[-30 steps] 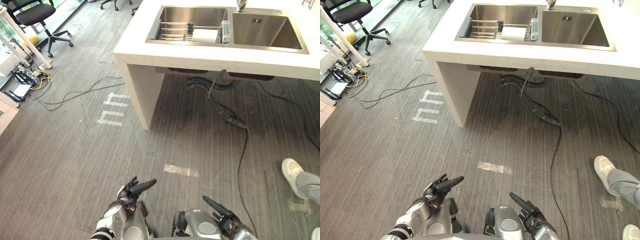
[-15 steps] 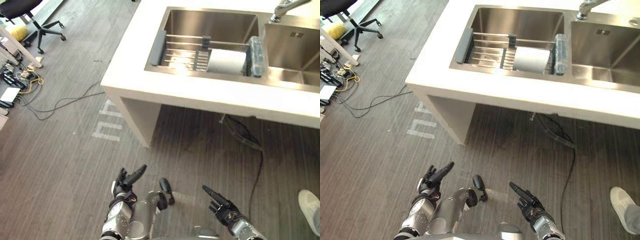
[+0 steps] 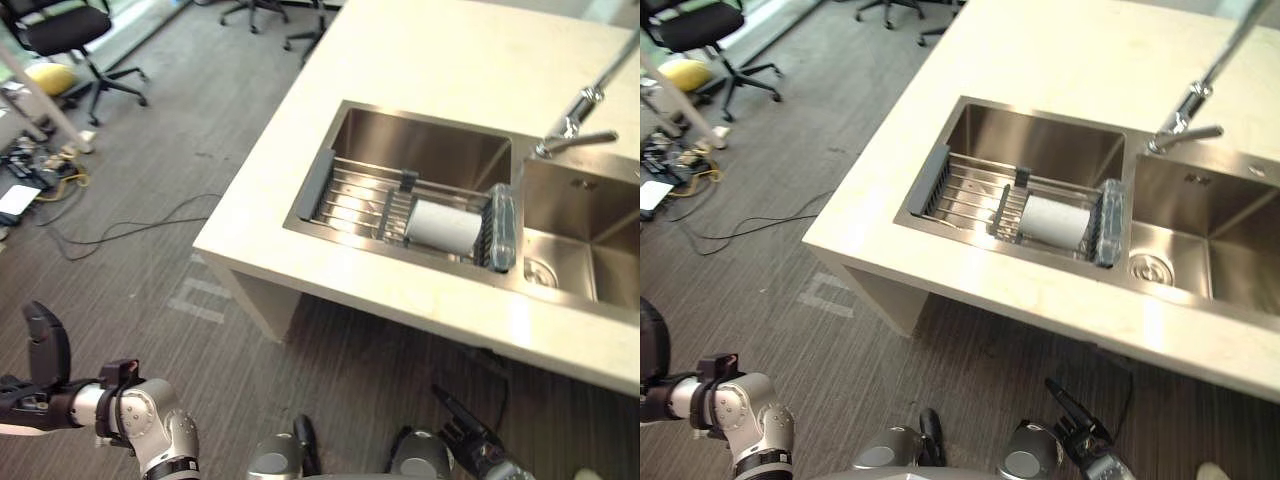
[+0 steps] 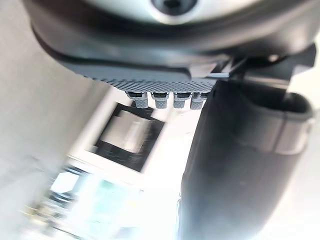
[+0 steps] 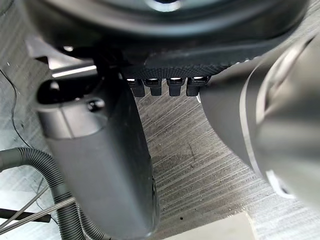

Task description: Walk over to the sink, pick up the cup, carry it to the dishwasher, place the cup inside the dishwasher, then close the dishwasher door

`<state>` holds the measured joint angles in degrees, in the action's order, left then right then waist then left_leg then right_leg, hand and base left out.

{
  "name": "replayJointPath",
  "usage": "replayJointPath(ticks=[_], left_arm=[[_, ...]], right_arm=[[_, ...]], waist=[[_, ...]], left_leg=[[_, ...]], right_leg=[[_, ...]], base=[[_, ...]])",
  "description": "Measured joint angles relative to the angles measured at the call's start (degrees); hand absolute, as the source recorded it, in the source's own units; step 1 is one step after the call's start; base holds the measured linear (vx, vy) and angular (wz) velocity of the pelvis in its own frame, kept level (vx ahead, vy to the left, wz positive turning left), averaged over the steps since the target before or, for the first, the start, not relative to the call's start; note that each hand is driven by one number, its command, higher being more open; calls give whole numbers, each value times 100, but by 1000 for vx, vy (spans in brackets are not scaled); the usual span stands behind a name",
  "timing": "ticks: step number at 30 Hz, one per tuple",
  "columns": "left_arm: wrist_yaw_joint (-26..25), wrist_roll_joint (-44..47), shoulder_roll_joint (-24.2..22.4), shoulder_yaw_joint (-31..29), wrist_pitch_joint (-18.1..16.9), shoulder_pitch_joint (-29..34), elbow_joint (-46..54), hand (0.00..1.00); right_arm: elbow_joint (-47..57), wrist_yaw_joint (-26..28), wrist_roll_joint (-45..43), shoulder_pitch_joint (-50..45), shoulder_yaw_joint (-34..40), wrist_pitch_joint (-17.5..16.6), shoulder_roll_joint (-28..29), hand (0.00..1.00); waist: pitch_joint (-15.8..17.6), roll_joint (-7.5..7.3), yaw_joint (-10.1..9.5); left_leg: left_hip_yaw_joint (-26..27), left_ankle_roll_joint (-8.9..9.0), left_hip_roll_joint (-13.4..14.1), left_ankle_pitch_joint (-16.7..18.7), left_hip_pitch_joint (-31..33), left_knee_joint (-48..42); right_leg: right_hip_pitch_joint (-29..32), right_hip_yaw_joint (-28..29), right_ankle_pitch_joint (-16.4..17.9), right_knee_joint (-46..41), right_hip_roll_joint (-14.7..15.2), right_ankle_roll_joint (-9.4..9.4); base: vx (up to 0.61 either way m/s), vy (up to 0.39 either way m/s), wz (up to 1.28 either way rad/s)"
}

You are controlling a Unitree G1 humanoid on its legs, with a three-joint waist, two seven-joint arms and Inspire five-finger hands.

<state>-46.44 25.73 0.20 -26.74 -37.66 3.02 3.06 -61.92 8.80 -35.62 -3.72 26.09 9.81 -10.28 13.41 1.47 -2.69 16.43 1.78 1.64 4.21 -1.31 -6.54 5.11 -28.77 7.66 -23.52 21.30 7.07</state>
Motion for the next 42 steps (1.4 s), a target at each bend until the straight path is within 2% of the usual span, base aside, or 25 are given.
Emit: replayJointPath(ticks=[1, 2, 4, 5, 7, 12, 14, 18, 20, 24, 26, 28, 31, 36, 42], left_arm=[[304, -45, -5, 138, 157, 109, 555, 100], [480, -106, 10, 219, 220, 137, 825, 100], [1294, -336, 266, 792, 424, 0, 1524, 100], [1498, -358, 367, 994, 474, -91, 1580, 100], [2282, -416, 644, 1745, 747, -538, 1588, 100], [3060, -643, 845, 2757, 1130, -1152, 1082, 100], [3196, -665, 1059, 2956, 1301, -1327, 948, 100], [3523, -629, 1454, 3240, 1535, -1760, 829, 100], [3743, -482, 1680, 3416, 1700, -2032, 771, 100], [4133, -474, 1973, 3830, 2234, -2430, 540, 100], [4303, -766, 2110, 4037, 2510, -2570, 322, 100], [4487, -1127, 2319, 4272, 2781, -2590, 153, 100], [4660, -1516, 2530, 4563, 3060, -2667, 95, 100], [4779, -2193, 2848, 4917, 3355, -2881, 95, 100], [4537, -2520, 2948, 4982, 3386, -2946, 96, 100]], right_arm=[[-45, 25, 52, -37, 142, 4, -38, 100], [-57, 32, 91, -58, 205, 5, -51, 100], [-86, 74, 106, -154, 384, 8, -45, 100], [-85, 92, 105, -172, 416, 8, -40, 100], [-89, 105, 102, -174, 505, 7, 31, 100], [-120, 69, 47, -395, 517, 0, 334, 100], [-264, 73, -281, -498, 669, -3, 496, 100], [-295, 103, -369, -610, 732, -12, 562, 100], [-296, 112, -373, -615, 742, -45, 586, 100], [-299, 138, -378, -703, 886, -153, 687, 100], [-333, 167, -377, -752, 961, -211, 710, 100], [-342, 188, -379, -805, 976, -264, 710, 100], [-379, 190, -483, -881, 1017, -325, 741, 100], [-458, 198, -596, -930, 1068, -440, 813, 100], [-462, 200, -820, -1020, 972, -575, 808, 100]], waist=[[-95, 186, -4], [-133, 244, -5], [-219, 369, 8], [-231, 386, 36], [-271, 448, 196], [-293, 400, 458], [-302, 409, 540], [-344, 412, 555], [-356, 416, 631], [-422, 454, 693], [-441, 478, 705], [-456, 500, 821], [-466, 515, 883], [-483, 541, 985], [-560, 655, 1005]], left_leg=[[-35, 118, 143, -83, 18, 136], [-37, 171, 200, -132, 10, 222], [6, 264, 373, -313, -150, 510], [20, 280, 402, -327, -181, 539], [120, 299, 443, -348, -267, 606], [462, 292, 436, -343, -390, 660], [604, 291, 477, -343, -418, 659], [765, 289, 518, -341, -422, 659], [786, 277, 523, -334, -421, 660], [841, 235, 529, -303, -417, 663], [881, 223, 519, -296, -414, 661], [924, 207, 505, -286, -402, 658], [956, 198, 497, -281, -376, 655], [956, 191, 496, -279, -361, 656], [954, 190, 493, -279, -353, 658]], right_leg=[[-15, -60, 24, 134, -177, -58], [-21, -80, 42, 171, -251, -92], [-39, -90, 120, 186, -482, -225], [-44, -86, 132, 186, -522, -244], [-29, -23, 155, 190, -613, -274], [72, 306, 84, 304, -704, -243], [78, 438, -41, 482, -810, -264], [77, 571, -246, 767, -944, -276], [60, 613, -359, 918, -985, -271], [-9, 660, -595, 1263, -1068, -249], [-45, 690, -716, 1416, -1092, -245], [-80, 723, -847, 1593, -1113, -228], [-109, 746, -968, 1776, -1142, -222], [-235, 745, -1156, 2122, -1212, -218], [-360, 782, -1361, 2507, -1291, -224]], base=[[118, -268, 12], [111, -223, -4], [109, -216, -16], [90, -161, -20], [60, -97, -24], [8, 12, -33], [-1, 18, -38], [-33, 26, -27], [-71, 37, -13], [-75, 42, -11], [-71, 41, -10], [-58, 36, -10], [-30, 21, -8], [0, 0, -1], [-15, -4, -6]])
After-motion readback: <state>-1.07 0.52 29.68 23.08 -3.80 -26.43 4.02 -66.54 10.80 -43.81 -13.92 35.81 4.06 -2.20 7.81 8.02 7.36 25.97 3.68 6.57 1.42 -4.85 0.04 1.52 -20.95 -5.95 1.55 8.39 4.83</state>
